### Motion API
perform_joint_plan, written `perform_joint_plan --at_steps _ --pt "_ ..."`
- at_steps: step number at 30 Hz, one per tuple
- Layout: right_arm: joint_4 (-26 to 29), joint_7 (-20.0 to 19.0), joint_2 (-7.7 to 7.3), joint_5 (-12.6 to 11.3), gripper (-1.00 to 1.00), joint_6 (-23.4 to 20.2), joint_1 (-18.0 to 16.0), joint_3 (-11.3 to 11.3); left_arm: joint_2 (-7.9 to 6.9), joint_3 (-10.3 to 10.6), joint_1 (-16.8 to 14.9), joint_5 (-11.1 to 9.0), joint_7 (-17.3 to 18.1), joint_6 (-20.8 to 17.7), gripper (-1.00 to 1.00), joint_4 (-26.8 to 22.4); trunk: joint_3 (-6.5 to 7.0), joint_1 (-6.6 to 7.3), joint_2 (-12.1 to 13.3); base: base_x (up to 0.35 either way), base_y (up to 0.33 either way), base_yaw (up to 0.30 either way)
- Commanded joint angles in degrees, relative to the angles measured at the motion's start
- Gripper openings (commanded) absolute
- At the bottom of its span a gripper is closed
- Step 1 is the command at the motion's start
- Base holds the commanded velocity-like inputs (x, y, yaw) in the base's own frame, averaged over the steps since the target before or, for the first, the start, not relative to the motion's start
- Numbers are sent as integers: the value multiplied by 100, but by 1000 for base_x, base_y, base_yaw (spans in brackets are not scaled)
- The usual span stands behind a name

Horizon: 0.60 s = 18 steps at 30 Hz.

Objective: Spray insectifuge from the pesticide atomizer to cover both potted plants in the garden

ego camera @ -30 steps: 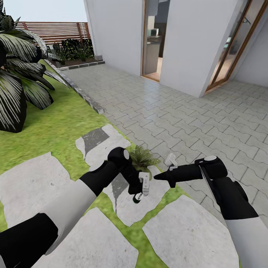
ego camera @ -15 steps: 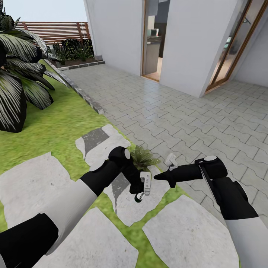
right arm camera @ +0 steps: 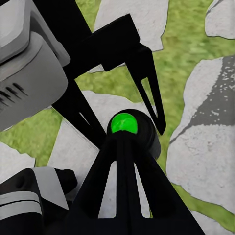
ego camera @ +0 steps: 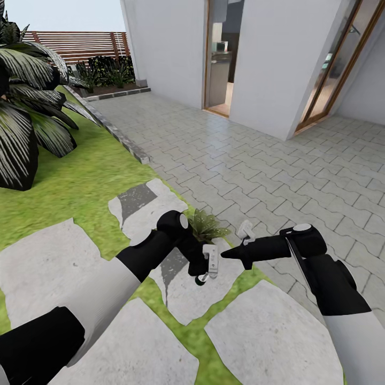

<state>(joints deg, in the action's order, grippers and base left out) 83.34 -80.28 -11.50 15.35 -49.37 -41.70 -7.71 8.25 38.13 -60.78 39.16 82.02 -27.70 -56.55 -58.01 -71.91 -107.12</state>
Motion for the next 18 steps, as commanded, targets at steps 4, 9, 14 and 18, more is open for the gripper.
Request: perform_joint_plan --at_steps 4,9,14,18 --pt "8 -49 -1 49 -100 -46 -5 -2 1 5 -4 30 50 -61 -100 -6 -5 1 -2 0 0 0" --pt "7 -50 -1 47 -100 -46 -5 1 1 10 -4 30 86 -61 -100 -14 -5 1 -2 0 0 0" --pt "7 -49 -1 47 -100 -46 -5 -2 1 24 -4 23 102 -61 -100 -14 -5 1 -2 0 0 0" --pt "7 -49 -1 48 -100 -46 -5 -2 3 184 -4 21 91 -61 -100 -17 -5 1 -2 0 0 0"
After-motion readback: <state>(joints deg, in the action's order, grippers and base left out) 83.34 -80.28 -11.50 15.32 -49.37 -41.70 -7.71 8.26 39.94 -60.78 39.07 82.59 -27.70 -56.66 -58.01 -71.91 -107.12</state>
